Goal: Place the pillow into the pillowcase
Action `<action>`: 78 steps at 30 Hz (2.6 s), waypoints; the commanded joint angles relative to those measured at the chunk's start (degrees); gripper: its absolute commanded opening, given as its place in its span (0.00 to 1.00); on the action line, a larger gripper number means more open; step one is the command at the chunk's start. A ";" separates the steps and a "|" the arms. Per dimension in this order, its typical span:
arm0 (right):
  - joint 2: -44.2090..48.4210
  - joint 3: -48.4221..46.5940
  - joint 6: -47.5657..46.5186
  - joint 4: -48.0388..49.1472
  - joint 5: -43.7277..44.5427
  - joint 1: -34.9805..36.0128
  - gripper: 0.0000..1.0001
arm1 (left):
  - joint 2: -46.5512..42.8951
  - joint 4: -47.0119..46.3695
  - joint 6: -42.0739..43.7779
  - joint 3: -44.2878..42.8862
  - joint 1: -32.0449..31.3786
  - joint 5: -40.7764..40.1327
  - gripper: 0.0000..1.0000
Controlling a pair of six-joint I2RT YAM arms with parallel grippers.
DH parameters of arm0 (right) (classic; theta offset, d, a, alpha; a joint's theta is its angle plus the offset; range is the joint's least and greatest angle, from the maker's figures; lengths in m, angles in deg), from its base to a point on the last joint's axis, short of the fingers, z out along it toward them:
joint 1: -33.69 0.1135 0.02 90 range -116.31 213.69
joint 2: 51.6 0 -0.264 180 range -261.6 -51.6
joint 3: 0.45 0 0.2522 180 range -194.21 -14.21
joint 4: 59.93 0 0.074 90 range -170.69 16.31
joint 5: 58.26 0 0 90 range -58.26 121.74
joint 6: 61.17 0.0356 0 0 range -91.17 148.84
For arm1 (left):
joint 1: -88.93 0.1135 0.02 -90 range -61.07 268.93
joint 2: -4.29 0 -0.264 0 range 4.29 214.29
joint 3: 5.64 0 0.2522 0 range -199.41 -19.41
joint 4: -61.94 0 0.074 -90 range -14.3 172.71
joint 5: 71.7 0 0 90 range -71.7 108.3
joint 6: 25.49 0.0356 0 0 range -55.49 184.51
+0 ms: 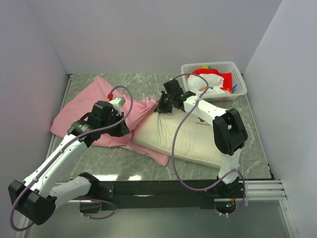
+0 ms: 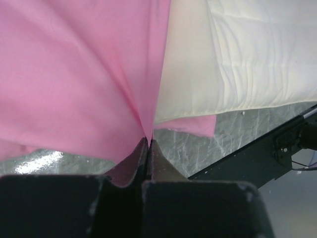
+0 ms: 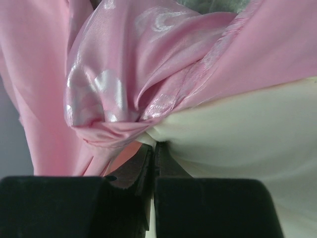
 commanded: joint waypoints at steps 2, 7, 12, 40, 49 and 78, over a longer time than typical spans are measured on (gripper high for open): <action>0.26 -0.61 3.47 8.42 6.62 -4.15 0.00 | -3.50 7.19 2.67 0.13 -0.07 7.85 0.01; -0.35 1.67 5.84 11.41 3.28 -5.46 0.00 | -4.47 7.63 3.12 -1.10 -0.25 11.47 0.01; 1.31 5.79 6.38 16.31 2.75 -5.03 0.00 | -1.33 1.93 0.39 -1.88 -0.25 10.14 0.06; 27.34 24.88 -13.66 6.50 23.57 15.43 0.88 | 16.45 -13.64 -8.66 -3.38 0.63 1.80 0.08; 10.21 19.00 -14.10 6.85 23.23 20.99 0.84 | 16.72 -13.99 -8.75 -2.34 0.89 0.05 0.23; 8.79 15.47 -11.73 6.41 16.28 20.11 0.00 | -0.35 -26.37 -19.04 22.46 -9.39 -27.28 0.63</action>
